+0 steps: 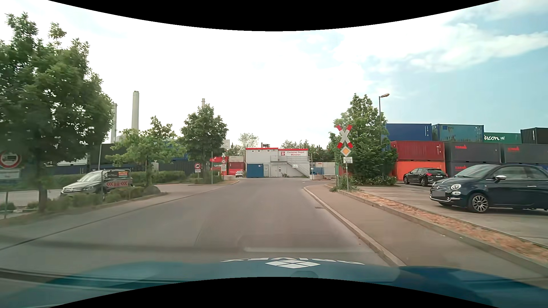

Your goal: Follow the waypoints while adhering to traffic rules and regulations

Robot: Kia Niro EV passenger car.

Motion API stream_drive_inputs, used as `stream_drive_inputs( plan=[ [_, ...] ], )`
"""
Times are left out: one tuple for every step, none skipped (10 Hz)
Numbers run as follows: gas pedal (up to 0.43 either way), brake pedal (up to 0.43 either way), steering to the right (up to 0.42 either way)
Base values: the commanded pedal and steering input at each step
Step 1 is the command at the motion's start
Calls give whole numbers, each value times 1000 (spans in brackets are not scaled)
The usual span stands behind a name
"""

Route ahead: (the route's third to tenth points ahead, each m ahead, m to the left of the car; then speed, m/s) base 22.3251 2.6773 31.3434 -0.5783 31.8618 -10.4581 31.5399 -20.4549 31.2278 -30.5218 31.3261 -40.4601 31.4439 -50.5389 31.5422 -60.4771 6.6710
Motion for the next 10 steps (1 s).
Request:
stream_drive_inputs(
  plan=[
    [138, 0, 2],
    [138, 0, 2],
    [138, 0, 1],
    [138, 0, 0],
    [138, 0, -2],
    [138, 0, -4],
    [130, 0, -3],
    [130, 0, -3],
    [110, 0, -3],
    [98, 0, -2]
  ],
)
